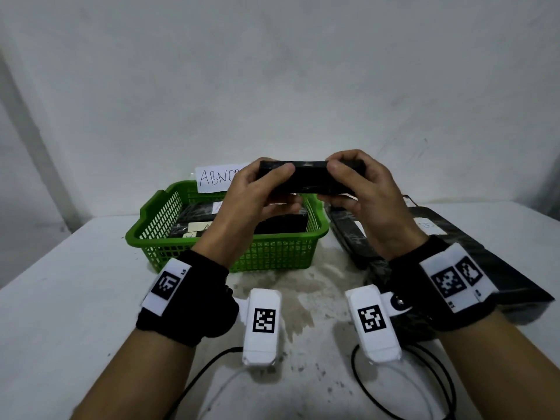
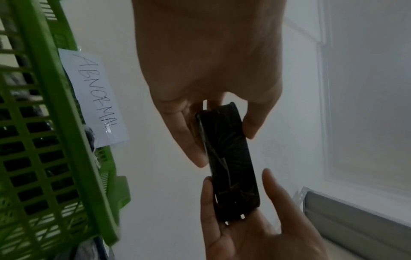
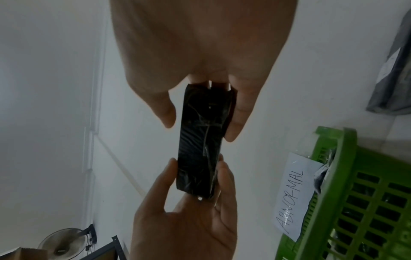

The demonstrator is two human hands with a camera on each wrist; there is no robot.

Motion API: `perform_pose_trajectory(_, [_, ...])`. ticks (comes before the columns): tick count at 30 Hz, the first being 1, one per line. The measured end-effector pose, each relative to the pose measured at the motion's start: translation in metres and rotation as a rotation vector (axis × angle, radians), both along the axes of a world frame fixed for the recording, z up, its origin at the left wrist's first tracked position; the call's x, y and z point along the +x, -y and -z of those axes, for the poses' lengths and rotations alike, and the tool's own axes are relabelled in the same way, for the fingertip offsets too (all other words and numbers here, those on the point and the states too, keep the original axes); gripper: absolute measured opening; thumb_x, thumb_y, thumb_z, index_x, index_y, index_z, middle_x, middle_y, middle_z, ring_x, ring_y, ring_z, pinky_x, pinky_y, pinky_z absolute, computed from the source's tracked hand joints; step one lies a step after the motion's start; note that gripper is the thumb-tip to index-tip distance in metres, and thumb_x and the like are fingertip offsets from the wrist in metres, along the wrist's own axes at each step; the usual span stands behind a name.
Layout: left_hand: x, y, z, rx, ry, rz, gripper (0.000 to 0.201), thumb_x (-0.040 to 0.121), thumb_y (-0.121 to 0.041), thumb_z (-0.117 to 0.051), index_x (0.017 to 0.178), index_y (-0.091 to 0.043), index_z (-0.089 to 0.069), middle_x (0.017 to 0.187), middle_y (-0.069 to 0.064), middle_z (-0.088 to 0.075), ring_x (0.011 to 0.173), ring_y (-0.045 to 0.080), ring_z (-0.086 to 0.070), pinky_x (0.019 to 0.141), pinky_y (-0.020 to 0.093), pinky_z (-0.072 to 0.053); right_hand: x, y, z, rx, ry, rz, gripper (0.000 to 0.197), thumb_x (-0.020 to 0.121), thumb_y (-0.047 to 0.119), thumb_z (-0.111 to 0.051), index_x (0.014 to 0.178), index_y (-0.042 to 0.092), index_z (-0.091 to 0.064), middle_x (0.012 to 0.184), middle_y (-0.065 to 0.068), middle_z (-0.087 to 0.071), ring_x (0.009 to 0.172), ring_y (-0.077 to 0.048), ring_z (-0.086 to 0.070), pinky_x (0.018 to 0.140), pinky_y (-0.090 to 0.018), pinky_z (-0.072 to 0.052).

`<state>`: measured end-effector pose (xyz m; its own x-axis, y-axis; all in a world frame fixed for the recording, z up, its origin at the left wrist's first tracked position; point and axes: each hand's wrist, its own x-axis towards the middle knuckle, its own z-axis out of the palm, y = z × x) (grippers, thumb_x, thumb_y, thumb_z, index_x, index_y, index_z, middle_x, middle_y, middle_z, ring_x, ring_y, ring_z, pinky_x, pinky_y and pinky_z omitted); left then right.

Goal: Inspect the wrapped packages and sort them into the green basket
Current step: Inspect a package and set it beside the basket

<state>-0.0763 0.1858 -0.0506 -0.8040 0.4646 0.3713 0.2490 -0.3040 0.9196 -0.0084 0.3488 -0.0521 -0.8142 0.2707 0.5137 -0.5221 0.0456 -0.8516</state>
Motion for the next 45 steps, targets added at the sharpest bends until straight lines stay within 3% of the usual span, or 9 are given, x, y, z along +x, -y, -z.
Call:
perform_pose_trajectory(9, [-0.001,-0.001,0.002,-0.015,-0.086,-0.023,0.009,0.083,-0.004,-0.062,0.091,-0.002,-0.063,0.098,0.018,-0.069,0.096,0.031,-0.07,0.092,0.039,-0.058,-0.005,0.0,0.008,0.167,-0.064,0.142,0.008,0.078,0.009,-0.072,0.077,0.015,-0.067,0.085,-0.011,-0.068,0.077,-0.013,-0.064,0.074,-0.028,-0.054])
perform_pose_trajectory(16, [-0.003,0.001,0.0,-0.011,-0.004,0.07,0.023,0.095,0.002,-0.053,0.112,-0.013,-0.058,0.117,0.008,-0.063,0.108,0.022,-0.064,0.085,0.031,-0.058,-0.003,-0.002,0.009,0.199,-0.046,0.114,0.022,0.084,0.018,-0.073,0.103,0.013,-0.064,0.1,0.0,-0.067,0.092,-0.016,-0.069,0.08,-0.032,-0.058])
perform_pose_trajectory(20, [-0.003,0.0,0.007,-0.111,-0.162,0.005,0.037,0.09,0.007,-0.061,0.115,-0.02,-0.058,0.121,0.004,-0.064,0.11,0.017,-0.063,0.086,0.032,-0.058,-0.007,-0.002,0.012,-0.059,0.231,0.085,0.026,0.095,0.018,-0.067,0.118,0.011,-0.058,0.104,-0.013,-0.065,0.073,-0.017,-0.07,0.058,-0.03,-0.059])
perform_pose_trajectory(24, [-0.004,-0.001,0.01,-0.1,-0.147,-0.01,0.038,0.089,0.005,-0.064,0.119,-0.017,-0.056,0.118,0.003,-0.067,0.096,0.013,-0.067,0.076,0.03,-0.059,-0.007,-0.008,0.013,0.026,0.15,0.132,0.02,0.091,0.009,-0.071,0.106,0.013,-0.058,0.091,-0.022,-0.067,0.067,-0.022,-0.07,0.051,-0.029,-0.056])
perform_pose_trajectory(30, [-0.002,0.009,0.0,-0.056,0.019,0.19,0.027,0.096,0.001,-0.049,0.119,-0.012,-0.058,0.12,0.012,-0.068,0.098,0.031,-0.072,0.075,0.034,-0.061,-0.002,-0.009,0.004,0.041,0.087,0.182,0.031,0.09,0.011,-0.073,0.105,0.017,-0.047,0.079,-0.005,-0.067,0.054,-0.012,-0.065,0.044,-0.027,-0.05])
perform_pose_trajectory(34, [0.002,0.018,-0.009,0.018,0.014,0.246,0.032,0.099,0.006,-0.041,0.122,-0.008,-0.059,0.117,0.019,-0.07,0.091,0.039,-0.074,0.073,0.028,-0.061,-0.003,-0.019,-0.002,-0.097,0.129,0.203,0.043,0.084,0.022,-0.08,0.11,0.018,-0.046,0.102,-0.008,-0.073,0.077,-0.021,-0.072,0.056,-0.034,-0.057])
perform_pose_trajectory(38, [0.011,0.009,-0.008,-0.024,-0.137,0.171,0.036,0.093,0.0,-0.061,0.129,-0.007,-0.058,0.114,0.013,-0.072,0.099,0.032,-0.073,0.082,0.031,-0.06,-0.001,-0.019,0.003,0.236,0.176,0.417,0.045,0.089,0.042,-0.073,0.124,0.03,-0.047,0.122,0.004,-0.064,0.1,-0.016,-0.07,0.087,-0.051,-0.059])
perform_pose_trajectory(42, [0.017,0.005,-0.014,-0.006,-0.143,0.158,0.035,0.099,-0.011,-0.054,0.134,-0.012,-0.059,0.125,0.011,-0.068,0.102,0.03,-0.073,0.084,0.028,-0.058,0.004,-0.01,-0.003,0.172,0.219,0.128,0.077,0.078,0.063,-0.07,0.141,0.031,-0.042,0.138,0.004,-0.058,0.118,-0.007,-0.061,0.103,-0.047,-0.052])
perform_pose_trajectory(45, [0.019,0.007,-0.017,-0.07,-0.125,0.199,0.034,0.104,-0.021,-0.045,0.134,-0.02,-0.06,0.13,0.003,-0.067,0.102,0.032,-0.073,0.085,0.026,-0.058,0.005,-0.009,-0.004,0.188,0.221,0.086,0.081,0.071,0.054,-0.075,0.142,0.032,-0.043,0.138,0.007,-0.058,0.118,-0.009,-0.063,0.103,-0.046,-0.051])
